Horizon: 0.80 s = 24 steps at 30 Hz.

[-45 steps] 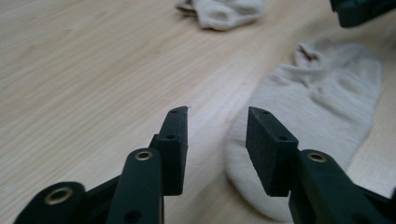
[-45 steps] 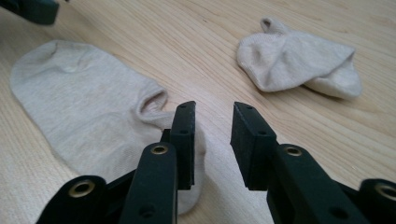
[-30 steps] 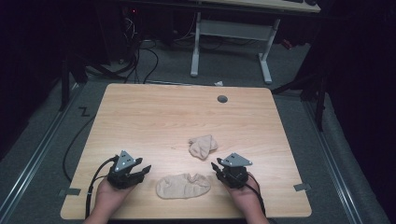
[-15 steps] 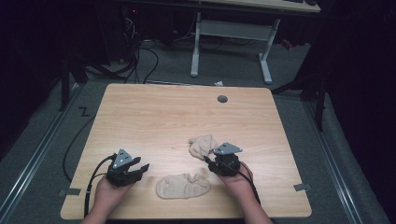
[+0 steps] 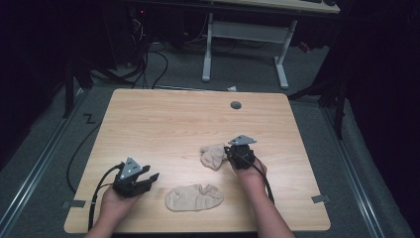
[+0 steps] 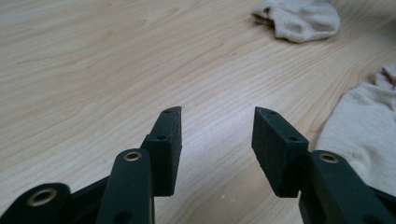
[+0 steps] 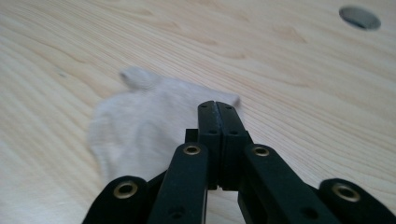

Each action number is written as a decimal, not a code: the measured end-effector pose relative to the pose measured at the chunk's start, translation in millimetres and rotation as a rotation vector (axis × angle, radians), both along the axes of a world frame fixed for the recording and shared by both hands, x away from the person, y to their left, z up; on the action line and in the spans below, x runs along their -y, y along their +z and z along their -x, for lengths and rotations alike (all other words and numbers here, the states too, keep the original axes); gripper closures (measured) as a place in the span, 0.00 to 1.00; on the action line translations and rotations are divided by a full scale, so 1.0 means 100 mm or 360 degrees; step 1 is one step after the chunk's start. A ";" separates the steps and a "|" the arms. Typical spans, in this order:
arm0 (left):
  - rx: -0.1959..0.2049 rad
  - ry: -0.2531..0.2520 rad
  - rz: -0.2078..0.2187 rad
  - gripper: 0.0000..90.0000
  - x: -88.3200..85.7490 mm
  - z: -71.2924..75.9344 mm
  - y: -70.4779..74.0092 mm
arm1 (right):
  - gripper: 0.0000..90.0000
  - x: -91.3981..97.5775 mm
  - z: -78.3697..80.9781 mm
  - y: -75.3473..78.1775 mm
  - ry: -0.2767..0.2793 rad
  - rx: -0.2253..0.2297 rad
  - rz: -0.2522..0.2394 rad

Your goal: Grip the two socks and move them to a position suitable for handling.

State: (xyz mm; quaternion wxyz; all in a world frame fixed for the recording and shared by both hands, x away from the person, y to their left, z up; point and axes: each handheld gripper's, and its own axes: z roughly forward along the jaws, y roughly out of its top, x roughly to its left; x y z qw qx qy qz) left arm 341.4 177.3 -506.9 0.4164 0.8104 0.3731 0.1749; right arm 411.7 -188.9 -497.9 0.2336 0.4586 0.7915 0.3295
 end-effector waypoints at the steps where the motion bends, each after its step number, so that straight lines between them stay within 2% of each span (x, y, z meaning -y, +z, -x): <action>1: -0.0017 -0.0005 -0.0005 0.59 -0.01 0.00 -0.01 | 1.00 0.01 -0.03 -0.02 -0.0003 -0.0020 0.0014; 3: -0.0014 0.0000 0.0001 0.59 -0.02 0.00 -0.01 | 1.00 0.01 -0.08 -0.09 -0.0003 -0.0048 0.0065; 4: -0.0014 0.0000 0.0001 0.59 -0.02 0.00 -0.01 | 1.00 0.01 -0.08 -0.09 -0.0003 -0.0048 0.0065; 6: 0.0010 0.0003 0.0008 0.59 -0.01 -0.01 0.03 | 1.00 0.01 -0.12 -0.17 -0.0009 -0.0081 0.0115; 9: 0.0005 -0.0010 -0.0004 0.59 -0.01 0.01 0.02 | 1.00 0.01 -0.06 -0.23 0.0015 -0.0116 0.0119; 12: -0.0001 -0.0016 -0.0004 0.59 -0.01 0.01 0.02 | 1.00 0.01 0.07 -0.22 0.0065 -0.0136 0.0081; 13: -0.0002 -0.0013 0.0010 0.59 -0.01 0.00 0.01 | 1.00 0.01 0.07 -0.22 0.0065 -0.0136 0.0081; 14: 0.0002 -0.0013 0.0011 0.59 0.00 -0.01 0.02 | 1.00 -0.03 0.19 -0.23 0.0121 -0.0114 0.0090; 16: 0.0010 -0.0024 0.0007 0.59 0.03 -0.01 0.02 | 0.99 -0.08 0.31 -0.24 0.0161 -0.0104 0.0071; 19: 0.0020 -0.0046 -0.0030 0.59 0.05 0.02 0.01 | 0.98 -0.17 0.48 -0.26 0.0215 -0.0087 0.0049; 23: 0.0011 -0.0051 -0.0026 0.59 0.04 0.03 0.00 | 0.91 -0.24 0.55 -0.23 0.0252 -0.0081 0.0053; 24: 0.0012 -0.0048 -0.0029 0.59 0.03 0.03 0.00 | 0.89 -0.28 0.55 -0.15 0.0273 -0.0030 0.0054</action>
